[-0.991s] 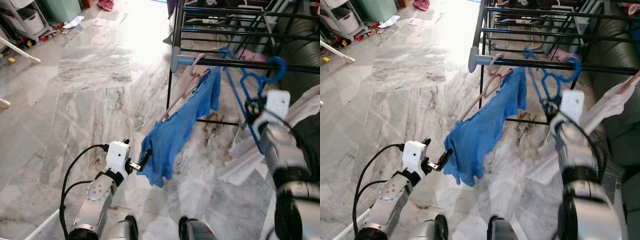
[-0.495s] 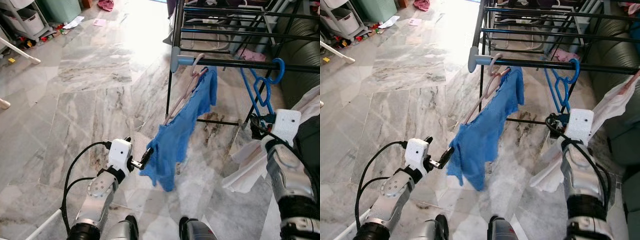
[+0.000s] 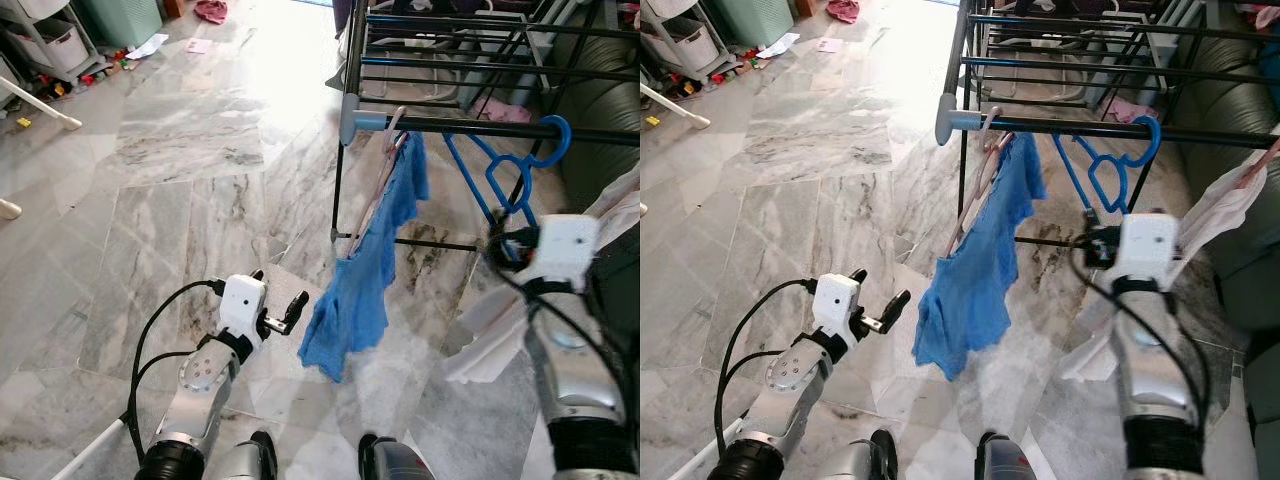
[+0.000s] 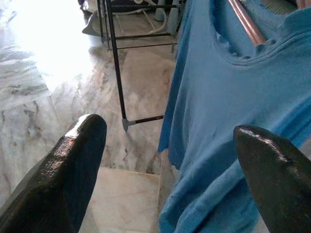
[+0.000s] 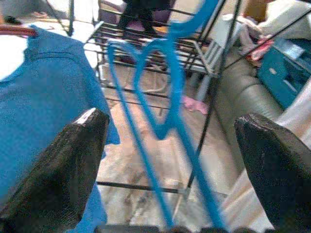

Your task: Hang hanger

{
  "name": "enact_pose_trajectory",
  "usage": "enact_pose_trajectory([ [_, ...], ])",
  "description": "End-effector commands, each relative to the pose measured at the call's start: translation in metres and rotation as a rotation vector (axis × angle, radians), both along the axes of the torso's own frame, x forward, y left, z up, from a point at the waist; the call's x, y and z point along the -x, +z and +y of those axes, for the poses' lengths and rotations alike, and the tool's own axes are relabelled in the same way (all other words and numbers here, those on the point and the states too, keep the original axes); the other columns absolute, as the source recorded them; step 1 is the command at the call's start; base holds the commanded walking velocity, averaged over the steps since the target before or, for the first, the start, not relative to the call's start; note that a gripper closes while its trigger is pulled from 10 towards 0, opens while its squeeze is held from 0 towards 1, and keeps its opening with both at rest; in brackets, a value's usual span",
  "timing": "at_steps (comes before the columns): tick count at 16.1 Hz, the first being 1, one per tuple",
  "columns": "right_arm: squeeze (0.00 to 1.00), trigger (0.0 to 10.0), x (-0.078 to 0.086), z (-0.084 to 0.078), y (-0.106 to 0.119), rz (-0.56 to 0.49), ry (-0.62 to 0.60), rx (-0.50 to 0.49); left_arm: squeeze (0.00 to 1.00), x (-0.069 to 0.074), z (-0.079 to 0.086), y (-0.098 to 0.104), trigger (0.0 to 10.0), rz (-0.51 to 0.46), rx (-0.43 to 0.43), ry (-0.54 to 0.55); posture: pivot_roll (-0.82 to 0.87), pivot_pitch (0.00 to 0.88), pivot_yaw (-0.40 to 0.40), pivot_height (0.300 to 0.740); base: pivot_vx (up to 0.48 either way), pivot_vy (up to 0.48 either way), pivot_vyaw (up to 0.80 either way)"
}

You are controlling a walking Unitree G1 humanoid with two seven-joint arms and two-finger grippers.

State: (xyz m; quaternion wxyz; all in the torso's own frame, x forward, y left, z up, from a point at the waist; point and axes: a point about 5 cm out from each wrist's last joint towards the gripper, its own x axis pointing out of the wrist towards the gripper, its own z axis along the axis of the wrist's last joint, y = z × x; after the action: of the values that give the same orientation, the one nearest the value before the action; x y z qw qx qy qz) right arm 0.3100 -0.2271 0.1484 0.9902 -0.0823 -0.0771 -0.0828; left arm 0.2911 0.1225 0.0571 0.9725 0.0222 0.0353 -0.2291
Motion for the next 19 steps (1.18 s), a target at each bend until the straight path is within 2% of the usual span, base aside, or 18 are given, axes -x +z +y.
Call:
enact_pose_trajectory([
  [1,1.0,10.0,0.005,0.008,-0.001,-0.01,0.032,0.008,0.0,0.003,0.001,-0.006,10.0,0.017,-0.011,0.002,-0.19,0.2,0.032,0.74,0.0,0.0,0.0],
  [3,1.0,10.0,0.013,0.025,-0.008,-0.027,0.088,-0.031,0.0,0.003,0.002,-0.007,10.0,0.015,-0.015,0.018,-0.19,0.194,0.03,0.74,0.0,0.0,0.0],
  [5,1.0,10.0,0.024,0.048,-0.025,0.001,0.137,0.022,0.0,0.002,0.006,-0.006,10.0,-0.013,-0.028,0.06,-0.19,0.185,0.027,0.74,0.0,0.0,0.0],
  [7,1.0,10.0,0.034,0.06,-0.046,0.056,0.138,0.052,0.0,-0.001,0.013,-0.008,10.0,-0.012,-0.053,0.129,-0.19,0.175,0.023,0.74,0.0,0.0,0.0],
  [8,1.0,10.0,0.037,0.062,-0.052,0.076,0.155,0.085,0.0,-0.002,0.016,-0.012,10.0,0.002,-0.076,0.161,-0.19,0.174,0.023,0.74,0.0,0.0,0.0],
  [9,1.0,10.0,0.041,0.059,-0.064,0.121,0.147,0.066,0.0,-0.001,0.02,-0.019,10.0,0.03,-0.121,0.197,-0.19,0.17,0.02,0.74,0.0,0.0,0.0],
  [10,0.55,10.0,0.045,0.053,-0.076,0.168,0.125,0.054,0.0,0.001,0.025,-0.026,10.0,0.051,-0.157,0.225,-0.19,0.165,0.02,0.74,0.0,0.0,0.0],
  [11,0.0,10.0,0.047,0.05,-0.08,0.182,0.112,0.055,0.0,0.003,0.026,-0.029,10.0,0.057,-0.168,0.235,-0.19,0.165,0.02,0.74,0.0,0.0,0.0],
  [14,0.0,10.0,0.06,0.033,-0.113,0.307,0.047,0.036,0.0,0.013,0.034,-0.049,10.0,0.124,-0.256,0.24,-0.19,0.147,0.016,0.74,0.0,0.0,0.0],
  [15,0.0,10.0,0.063,0.032,-0.119,0.328,0.042,0.036,0.0,0.015,0.036,-0.052,10.0,0.136,-0.27,0.245,-0.2,0.145,0.017,0.74,0.0,0.0,0.0],
  [16,0.0,10.0,0.07,0.03,-0.134,0.392,0.038,0.038,0.0,0.021,0.042,-0.061,10.0,0.173,-0.306,0.253,-0.2,0.14,0.016,0.74,0.0,0.0,0.0],
  [17,0.0,10.0,0.074,0.032,-0.143,0.431,0.05,0.045,0.0,0.026,0.047,-0.069,10.0,0.219,-0.317,0.255,-0.2,0.136,0.017,0.74,0.0,0.0,0.0],
  [19,0.0,10.0,0.082,0.036,-0.164,0.537,0.072,-0.003,0.0,0.04,0.053,-0.086,10.0,0.332,-0.353,0.255,-0.2,0.131,0.016,0.74,0.0,0.0,0.0],
])
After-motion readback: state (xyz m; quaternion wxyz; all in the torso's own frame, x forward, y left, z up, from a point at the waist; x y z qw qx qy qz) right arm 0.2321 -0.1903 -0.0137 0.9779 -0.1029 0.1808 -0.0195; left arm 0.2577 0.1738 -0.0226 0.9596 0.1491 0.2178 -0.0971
